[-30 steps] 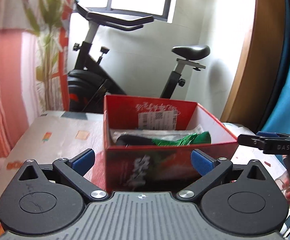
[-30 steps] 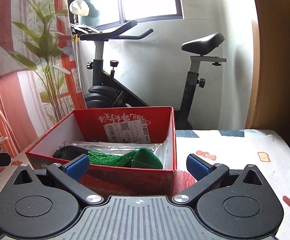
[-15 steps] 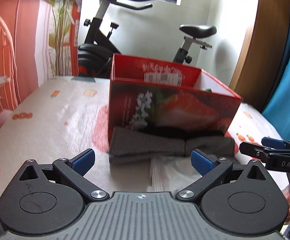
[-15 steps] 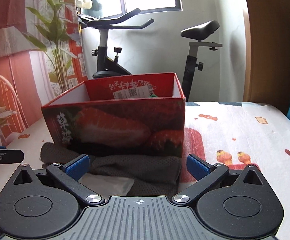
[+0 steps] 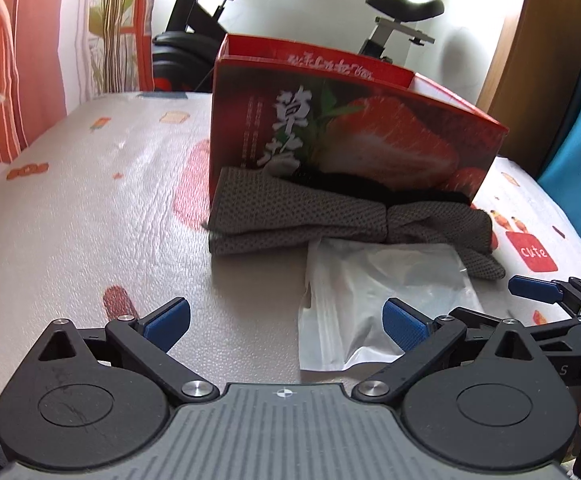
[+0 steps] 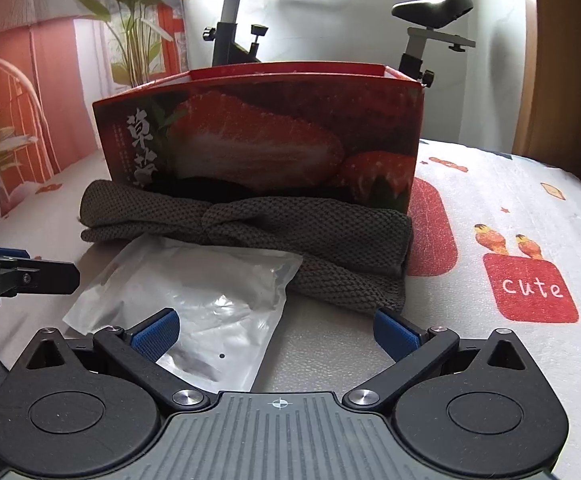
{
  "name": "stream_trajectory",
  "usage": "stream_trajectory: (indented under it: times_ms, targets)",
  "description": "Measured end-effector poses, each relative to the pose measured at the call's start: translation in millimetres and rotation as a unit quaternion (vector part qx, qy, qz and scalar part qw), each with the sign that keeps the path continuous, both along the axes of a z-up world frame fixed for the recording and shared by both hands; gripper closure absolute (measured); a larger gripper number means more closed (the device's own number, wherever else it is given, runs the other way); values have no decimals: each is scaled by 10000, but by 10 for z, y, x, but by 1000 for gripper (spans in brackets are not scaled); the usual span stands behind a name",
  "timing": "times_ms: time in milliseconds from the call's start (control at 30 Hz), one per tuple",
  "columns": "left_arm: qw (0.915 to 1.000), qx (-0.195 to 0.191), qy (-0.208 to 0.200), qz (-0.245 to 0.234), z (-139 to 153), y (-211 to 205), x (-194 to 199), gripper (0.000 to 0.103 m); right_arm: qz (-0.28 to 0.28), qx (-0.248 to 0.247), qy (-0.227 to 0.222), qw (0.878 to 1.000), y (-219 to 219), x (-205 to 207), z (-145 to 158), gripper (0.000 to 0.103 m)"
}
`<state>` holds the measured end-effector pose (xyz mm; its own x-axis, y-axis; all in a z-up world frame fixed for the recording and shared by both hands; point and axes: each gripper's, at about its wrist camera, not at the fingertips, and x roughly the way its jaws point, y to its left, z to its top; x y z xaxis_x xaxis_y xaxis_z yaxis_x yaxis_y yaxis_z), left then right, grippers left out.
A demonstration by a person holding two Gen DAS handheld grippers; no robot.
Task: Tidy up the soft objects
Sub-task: 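Move both grippers to the white plastic bag beside the grey cloth, then close both grippers on the edge of the white plastic bag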
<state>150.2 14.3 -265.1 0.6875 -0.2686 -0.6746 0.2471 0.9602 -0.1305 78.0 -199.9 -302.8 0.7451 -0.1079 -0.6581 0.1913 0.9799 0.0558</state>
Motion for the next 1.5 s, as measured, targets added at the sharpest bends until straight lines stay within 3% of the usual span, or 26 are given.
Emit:
stream_trajectory:
  times_ms: [267,567,1033,1100,1200,1267,1333,1400,1500]
  targets:
    - [9996,129,241,51,-174,-28,65,0,-107,67,136,9998,-50,74,-146,0]
    - [9983,564,132,-104,-195,-111,34,0,-64,-128,104,9998,-12,62,-200,0]
    - [9979,591,240,-52,-180,-116,83,0,36,18,231,9997,-55,70,-162,0]
    - [9982,499,341,-34,-157,-105,144,0,27,113,260,9996,-69,83,-143,0]
    - [9989,41,469,22,-120,-35,244,1,104,494,228,9985,-126,104,-103,2]
    - [9983,-213,536,-47,-103,-15,305,2,159,700,194,9972,-147,112,-78,9]
    - [9980,-267,521,-225,-86,-48,349,13,248,808,199,9962,-147,135,-65,16]
    - [9978,-211,512,-373,-84,-107,377,14,305,848,198,9957,-134,158,-60,18]
    - [9957,-473,551,-577,-88,-140,399,19,381,927,181,9948,-127,185,-53,23]
